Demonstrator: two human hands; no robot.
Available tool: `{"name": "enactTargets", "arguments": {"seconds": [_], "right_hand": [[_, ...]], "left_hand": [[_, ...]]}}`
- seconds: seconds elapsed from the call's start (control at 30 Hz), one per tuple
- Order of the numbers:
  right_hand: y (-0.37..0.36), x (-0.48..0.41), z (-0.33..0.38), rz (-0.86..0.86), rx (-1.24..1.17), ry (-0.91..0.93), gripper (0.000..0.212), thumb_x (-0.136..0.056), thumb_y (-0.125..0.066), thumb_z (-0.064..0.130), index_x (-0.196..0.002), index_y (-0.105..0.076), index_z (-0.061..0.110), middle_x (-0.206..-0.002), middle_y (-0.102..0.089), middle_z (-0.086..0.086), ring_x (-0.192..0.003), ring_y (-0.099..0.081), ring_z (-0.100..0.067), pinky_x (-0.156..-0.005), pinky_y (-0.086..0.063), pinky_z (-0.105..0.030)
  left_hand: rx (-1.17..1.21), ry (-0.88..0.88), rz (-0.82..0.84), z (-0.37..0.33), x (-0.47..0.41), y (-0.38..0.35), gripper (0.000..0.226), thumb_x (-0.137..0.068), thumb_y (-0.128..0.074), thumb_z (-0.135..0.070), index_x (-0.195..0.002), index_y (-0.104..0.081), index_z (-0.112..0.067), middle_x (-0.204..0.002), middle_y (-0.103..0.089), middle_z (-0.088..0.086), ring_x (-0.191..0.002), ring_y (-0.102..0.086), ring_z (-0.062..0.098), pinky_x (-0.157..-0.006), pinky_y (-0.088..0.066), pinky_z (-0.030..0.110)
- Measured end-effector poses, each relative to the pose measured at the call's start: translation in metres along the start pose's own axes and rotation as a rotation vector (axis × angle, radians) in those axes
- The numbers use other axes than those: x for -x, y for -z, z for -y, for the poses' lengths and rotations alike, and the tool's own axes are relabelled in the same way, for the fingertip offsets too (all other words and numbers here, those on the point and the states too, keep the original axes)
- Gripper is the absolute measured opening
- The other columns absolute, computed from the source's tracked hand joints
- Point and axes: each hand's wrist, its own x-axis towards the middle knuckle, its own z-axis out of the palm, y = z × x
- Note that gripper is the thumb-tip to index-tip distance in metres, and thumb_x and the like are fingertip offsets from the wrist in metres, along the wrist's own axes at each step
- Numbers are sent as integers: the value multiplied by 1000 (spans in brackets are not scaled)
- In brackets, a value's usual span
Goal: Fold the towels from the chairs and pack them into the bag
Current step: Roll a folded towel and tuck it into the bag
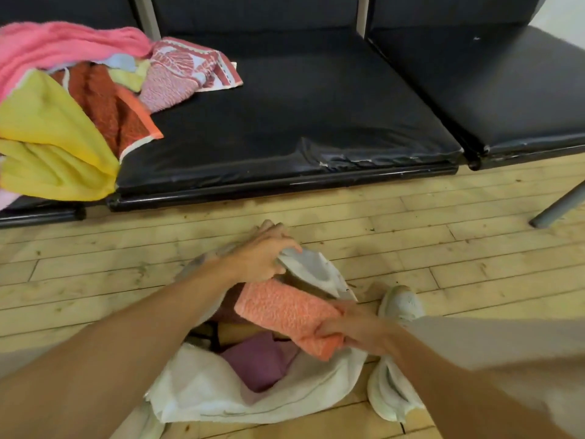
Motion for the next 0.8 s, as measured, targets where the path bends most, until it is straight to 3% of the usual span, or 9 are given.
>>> {"name": "enactTargets", "arguments": {"seconds": [0.1,0.23,0.37,0.43,0.5,0.57,0.63,0.7,0.8], "right_hand": [[-14,-8,-8,-19,-197,1,46,-77,-73,-4,-118,-60,15,-115,-64,-10,-106,-65,-26,-96,-53,-43],[-23,-17,-15,-56,-324,38,50,-75,-76,5,-121,-59,8,-115,-66,-13,-102,-67,-27,-84,-57,-37],[-24,-12,-18,-55,-283,22,55,-70,-78,3,-122,-58,7,-116,-64,-12,-104,-66,-29,-89,-56,-43],[-20,-9,-16,-158,-363,69,44,-75,-74,-2,-116,-60,3,-108,-68,-14,-95,-68,-29,-85,-58,-44],[-18,-6,-14,-279,-490,101,33,-79,-70,-4,-111,-63,1,-94,-68,-17,-83,-66,-28,-76,-59,-40],[-24,-6,-14,-379,-577,118,31,-79,-70,-1,-109,-64,-2,-83,-68,-13,-74,-64,-23,-73,-59,-40],[-38,-6,-15,-472,-578,117,31,-78,-70,1,-109,-65,-2,-72,-66,-9,-63,-61,-18,-68,-59,-39],[-55,-5,-19,-574,-581,99,25,-80,-69,2,-104,-65,1,-65,-65,-4,-51,-60,-10,-54,-54,-25],[-80,-10,-22,-662,-746,58,35,-79,-70,6,-114,-63,5,-88,-72,-12,-68,-71,-18,-56,-55,-24]], "left_hand": [[-317,-84,-28,3,-13,-9,39,-87,-65,-31,-126,-57,-33,-116,-44,-6,-110,-34,17,-90,-27,33],[-216,-132,-120,13,-23,-22,12,-88,-62,-20,-87,-73,-15,-90,-61,5,-94,-57,29,-81,-40,40],[-102,-27,-215,-2,-27,-12,19,-92,-60,-26,-101,-74,-17,-91,-53,-8,-89,-49,11,-78,-38,25],[-15,6,-166,-3,-29,-1,17,-91,-61,-28,-97,-73,-18,-88,-47,-14,-90,-45,6,-79,-37,23],[-46,31,-132,-2,-31,7,11,-90,-63,-26,-84,-71,-22,-78,-45,-12,-81,-46,9,-67,-37,20],[-77,61,-104,-1,-31,13,13,-91,-63,-25,-89,-73,-18,-82,-50,-8,-78,-47,8,-56,-30,13],[-149,46,-83,-3,-31,18,16,-92,-61,-26,-97,-75,-21,-89,-55,-5,-84,-52,12,-60,-31,17],[-156,47,-76,-4,-34,21,16,-92,-60,-27,-99,-74,-23,-89,-55,-6,-88,-53,15,-67,-33,23],[-113,47,-81,-7,-35,23,17,-91,-63,-31,-101,-74,-24,-79,-47,-14,-89,-51,14,-68,-33,26]]}}
